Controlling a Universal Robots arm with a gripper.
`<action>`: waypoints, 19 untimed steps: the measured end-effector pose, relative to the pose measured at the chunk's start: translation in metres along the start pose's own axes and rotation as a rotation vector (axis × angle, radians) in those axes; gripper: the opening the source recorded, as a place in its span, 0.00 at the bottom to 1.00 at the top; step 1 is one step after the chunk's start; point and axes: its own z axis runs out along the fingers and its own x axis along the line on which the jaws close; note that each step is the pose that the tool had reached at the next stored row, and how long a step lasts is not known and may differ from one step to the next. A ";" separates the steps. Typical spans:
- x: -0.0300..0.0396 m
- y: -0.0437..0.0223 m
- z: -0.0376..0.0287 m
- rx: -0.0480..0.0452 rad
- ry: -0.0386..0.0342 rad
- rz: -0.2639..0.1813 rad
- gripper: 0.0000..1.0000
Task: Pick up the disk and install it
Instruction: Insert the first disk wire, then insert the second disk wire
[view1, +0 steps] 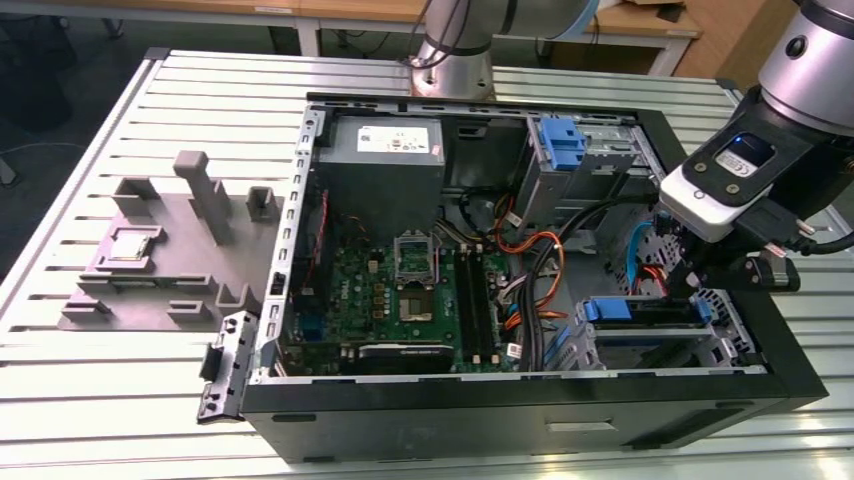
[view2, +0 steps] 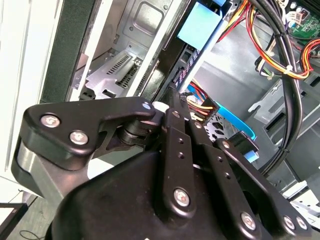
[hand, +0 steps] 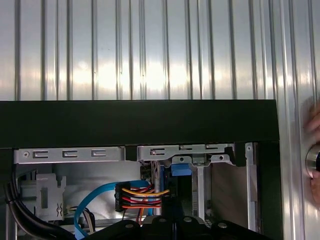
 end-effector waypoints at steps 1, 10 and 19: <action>0.0000 0.0000 0.0000 0.0006 0.0000 0.000 0.10; 0.0000 0.0000 0.0000 0.0016 0.0000 0.000 0.10; -0.0005 -0.0089 0.0000 0.0016 0.0000 0.000 0.10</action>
